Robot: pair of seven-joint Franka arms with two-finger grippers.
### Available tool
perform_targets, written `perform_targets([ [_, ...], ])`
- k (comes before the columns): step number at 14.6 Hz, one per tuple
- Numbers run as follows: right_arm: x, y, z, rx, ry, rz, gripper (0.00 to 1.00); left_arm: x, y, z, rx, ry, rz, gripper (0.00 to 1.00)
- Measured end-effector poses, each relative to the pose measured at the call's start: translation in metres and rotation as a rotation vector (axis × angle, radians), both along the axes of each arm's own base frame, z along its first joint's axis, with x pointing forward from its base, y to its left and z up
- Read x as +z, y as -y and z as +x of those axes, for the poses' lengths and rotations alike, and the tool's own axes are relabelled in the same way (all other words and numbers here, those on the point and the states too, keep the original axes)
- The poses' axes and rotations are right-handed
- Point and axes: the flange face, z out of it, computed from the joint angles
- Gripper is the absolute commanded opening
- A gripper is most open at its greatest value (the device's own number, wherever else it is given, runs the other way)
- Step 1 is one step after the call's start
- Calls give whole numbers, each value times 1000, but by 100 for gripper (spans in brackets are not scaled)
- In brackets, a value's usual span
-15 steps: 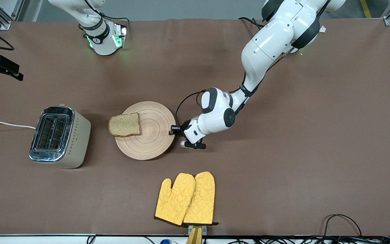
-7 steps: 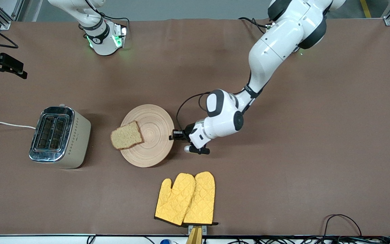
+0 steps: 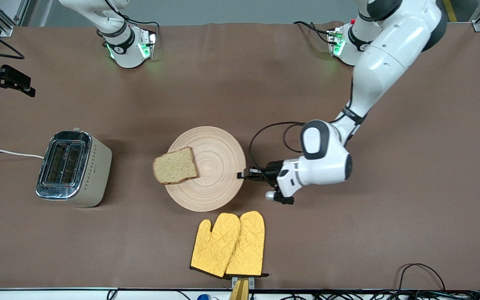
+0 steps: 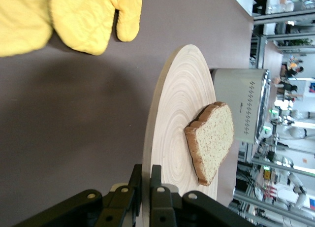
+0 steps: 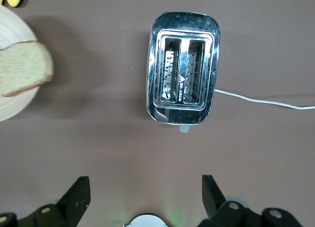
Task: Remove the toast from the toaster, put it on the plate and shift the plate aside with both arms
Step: 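Drag the plate with the toast away from the toaster with the left gripper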
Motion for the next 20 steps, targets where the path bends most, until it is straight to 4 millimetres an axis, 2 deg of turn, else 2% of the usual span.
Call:
perform_targets([
  [1, 0, 0, 0, 0, 0, 0, 100, -3, -30, 7, -19, 5, -21, 0],
  [2, 0, 0, 0, -1, 0, 0, 100, -7, -71, 17, -41, 6, -43, 0],
  [4, 0, 0, 0, -2, -2, 0, 100, -14, -169, 36, -76, 7, -55, 0],
  [6, 0, 0, 0, -1, -4, 0, 100, -16, -263, 42, -95, 15, -57, 0],
  [7, 0, -1, 0, 0, -4, 0, 100, -17, -302, 42, -94, 34, -69, 0],
  [9, 0, -3, 0, 5, -4, 0, 100, -21, -362, 40, -81, 90, -69, 0],
  [13, 0, -8, 0, 14, -4, 0, 100, -34, -456, 26, -71, 150, -11, 0],
  [15, 0, -8, 0, 14, -4, 0, 100, -46, -496, 15, -53, 165, -19, 0],
  [17, 0, -8, 0, 14, -4, 0, 100, -67, -522, 0, -49, 155, -29, 0],
  [20, 0, -8, 0, 14, -4, 0, 100, -93, -546, -13, -30, 130, -25, 0],
])
